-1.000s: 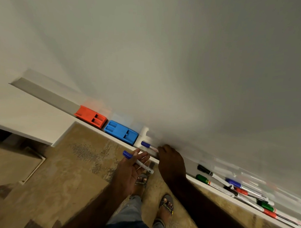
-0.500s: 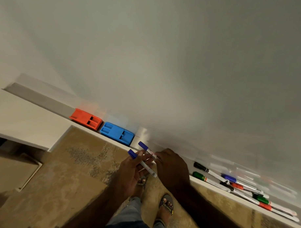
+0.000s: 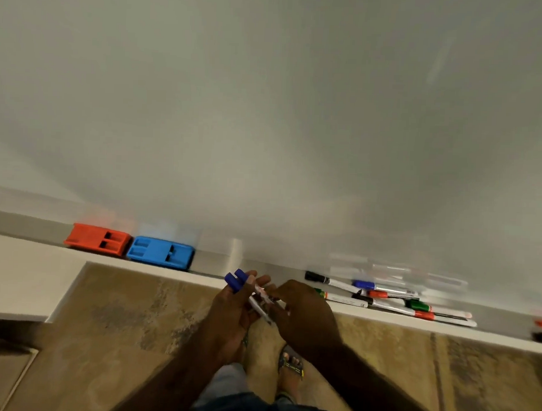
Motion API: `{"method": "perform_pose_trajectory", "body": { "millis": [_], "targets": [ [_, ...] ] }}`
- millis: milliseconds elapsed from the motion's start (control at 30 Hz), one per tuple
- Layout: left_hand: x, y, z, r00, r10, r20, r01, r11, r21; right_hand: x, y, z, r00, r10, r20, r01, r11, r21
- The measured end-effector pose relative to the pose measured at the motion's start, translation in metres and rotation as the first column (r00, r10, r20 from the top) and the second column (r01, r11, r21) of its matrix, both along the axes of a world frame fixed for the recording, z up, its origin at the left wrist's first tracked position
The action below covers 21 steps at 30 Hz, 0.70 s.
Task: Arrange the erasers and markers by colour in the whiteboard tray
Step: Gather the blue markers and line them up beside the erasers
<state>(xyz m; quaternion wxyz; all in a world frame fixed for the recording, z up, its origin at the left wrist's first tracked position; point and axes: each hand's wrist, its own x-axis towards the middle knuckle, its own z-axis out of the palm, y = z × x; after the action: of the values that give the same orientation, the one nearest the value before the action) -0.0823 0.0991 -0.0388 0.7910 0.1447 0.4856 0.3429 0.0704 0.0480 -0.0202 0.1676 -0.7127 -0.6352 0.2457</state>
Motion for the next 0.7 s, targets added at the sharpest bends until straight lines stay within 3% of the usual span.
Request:
{"method": "perform_pose_trajectory", "body": {
  "millis": [133, 333, 533, 700],
  "targets": [
    [0.022, -0.008, 0.006, 0.997, -0.006, 0.079, 0.009, 0.999, -0.034, 0.051, -0.018, 0.012, 0.996, -0.081, -0.028, 0.081, 0.996, 0.02],
    [0.052, -0.023, 0.004, 0.991, -0.021, 0.129, 0.035, 0.994, -0.108, 0.133, -0.041, 0.006, 0.953, -0.245, 0.179, 0.236, 0.969, 0.07],
    [0.067, -0.032, 0.001, 0.986, -0.085, 0.147, 0.098, 0.992, -0.084, 0.183, -0.05, -0.018, 0.881, -0.193, 0.433, 0.185, 0.981, 0.06],
    [0.076, -0.035, -0.003, 0.982, -0.1, 0.161, 0.114, 0.99, -0.083, 0.197, -0.058, -0.034, 0.867, -0.194, 0.46, 0.158, 0.98, 0.118]
  ]
}}
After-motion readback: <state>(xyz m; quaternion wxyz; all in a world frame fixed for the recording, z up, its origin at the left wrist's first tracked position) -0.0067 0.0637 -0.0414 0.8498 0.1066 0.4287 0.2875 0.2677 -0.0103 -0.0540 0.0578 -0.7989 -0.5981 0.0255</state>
